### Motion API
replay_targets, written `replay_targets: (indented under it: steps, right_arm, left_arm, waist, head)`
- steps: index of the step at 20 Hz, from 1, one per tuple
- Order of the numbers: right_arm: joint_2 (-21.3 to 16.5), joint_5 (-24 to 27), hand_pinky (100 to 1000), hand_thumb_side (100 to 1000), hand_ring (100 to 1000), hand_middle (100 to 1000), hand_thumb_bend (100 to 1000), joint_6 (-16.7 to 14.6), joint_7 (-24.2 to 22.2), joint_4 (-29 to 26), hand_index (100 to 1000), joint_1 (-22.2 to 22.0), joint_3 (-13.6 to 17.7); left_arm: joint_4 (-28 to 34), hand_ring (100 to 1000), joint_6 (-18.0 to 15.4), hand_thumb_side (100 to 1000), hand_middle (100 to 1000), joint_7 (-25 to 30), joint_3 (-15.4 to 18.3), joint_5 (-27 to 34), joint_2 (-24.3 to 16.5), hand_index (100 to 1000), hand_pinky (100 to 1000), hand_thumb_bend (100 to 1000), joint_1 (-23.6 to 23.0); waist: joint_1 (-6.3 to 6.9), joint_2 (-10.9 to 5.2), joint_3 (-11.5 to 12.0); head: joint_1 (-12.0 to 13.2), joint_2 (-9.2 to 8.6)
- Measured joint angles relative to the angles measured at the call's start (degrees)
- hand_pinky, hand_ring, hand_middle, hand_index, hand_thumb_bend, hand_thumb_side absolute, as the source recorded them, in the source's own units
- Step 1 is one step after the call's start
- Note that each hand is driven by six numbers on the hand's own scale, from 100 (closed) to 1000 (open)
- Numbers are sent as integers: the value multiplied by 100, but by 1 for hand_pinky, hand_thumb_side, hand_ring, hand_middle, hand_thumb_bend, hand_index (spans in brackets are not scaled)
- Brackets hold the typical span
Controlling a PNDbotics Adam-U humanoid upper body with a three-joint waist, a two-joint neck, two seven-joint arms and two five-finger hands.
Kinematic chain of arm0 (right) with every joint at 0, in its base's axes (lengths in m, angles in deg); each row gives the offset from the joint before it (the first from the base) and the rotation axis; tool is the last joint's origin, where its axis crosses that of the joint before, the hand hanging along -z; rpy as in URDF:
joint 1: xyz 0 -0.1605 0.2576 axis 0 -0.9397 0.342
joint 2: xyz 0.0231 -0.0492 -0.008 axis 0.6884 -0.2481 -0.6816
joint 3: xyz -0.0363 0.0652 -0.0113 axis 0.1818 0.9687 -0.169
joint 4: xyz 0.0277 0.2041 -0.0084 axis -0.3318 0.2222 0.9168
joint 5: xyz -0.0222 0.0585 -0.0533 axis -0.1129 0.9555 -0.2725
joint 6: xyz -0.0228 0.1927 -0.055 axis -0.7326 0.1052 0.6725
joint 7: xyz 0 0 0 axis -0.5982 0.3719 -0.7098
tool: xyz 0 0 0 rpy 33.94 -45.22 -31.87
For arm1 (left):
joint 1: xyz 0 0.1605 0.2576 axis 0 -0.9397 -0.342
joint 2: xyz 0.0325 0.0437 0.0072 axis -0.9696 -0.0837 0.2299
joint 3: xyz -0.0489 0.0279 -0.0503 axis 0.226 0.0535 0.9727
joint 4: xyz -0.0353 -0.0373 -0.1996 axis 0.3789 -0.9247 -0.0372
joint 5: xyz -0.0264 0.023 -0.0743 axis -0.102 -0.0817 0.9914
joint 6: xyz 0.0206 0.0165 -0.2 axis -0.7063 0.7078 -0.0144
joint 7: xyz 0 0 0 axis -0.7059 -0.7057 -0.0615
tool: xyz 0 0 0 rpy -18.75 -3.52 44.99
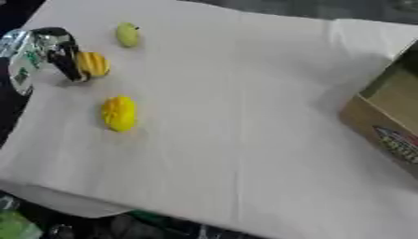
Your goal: Pick up the objects with one hand, pass them to the other hand, and then place them into the box on the other side of the table.
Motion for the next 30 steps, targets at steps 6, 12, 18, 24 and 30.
replay_targets:
  steps: [6,12,18,24,30]
  right_arm:
    - [-8,45,861,363,834,793,381,-12,5,-60,824,-2,3]
    - [-15,68,860,356,834,794,381,-12,-4,-221,825,5,3]
    - [-15,-115,856,352,830,796,381,168,-163,-776,830,169,-75]
    - [10,-401,856,364,830,797,367,466,-558,-1487,832,427,-267]
    - [54,-459,856,363,830,797,368,576,-663,-1658,831,504,-314]
  left_arm:
    - [1788,603,345,159,537,50,-51,816,-505,555,694,263,-377]
    - [3435,588,790,151,527,-284,-29,1602,-769,546,688,276,-740]
    - [4693,574,884,131,518,-684,-89,1865,-801,544,669,296,-967]
    - [5344,567,853,128,512,-981,-183,1837,-713,541,665,301,-1214]
    - [5585,564,822,125,511,-1075,-283,1835,-592,539,662,304,-1334]
  waist:
    - [0,0,5]
    - [-2,0,9]
    - [-2,0,-30]
    - [-3,0,-40]
    - [-3,0,-22]
  head:
    - [-115,1]
    - [-300,1]
    - [-513,-2]
    - [-545,-192]
    - [-480,-361]
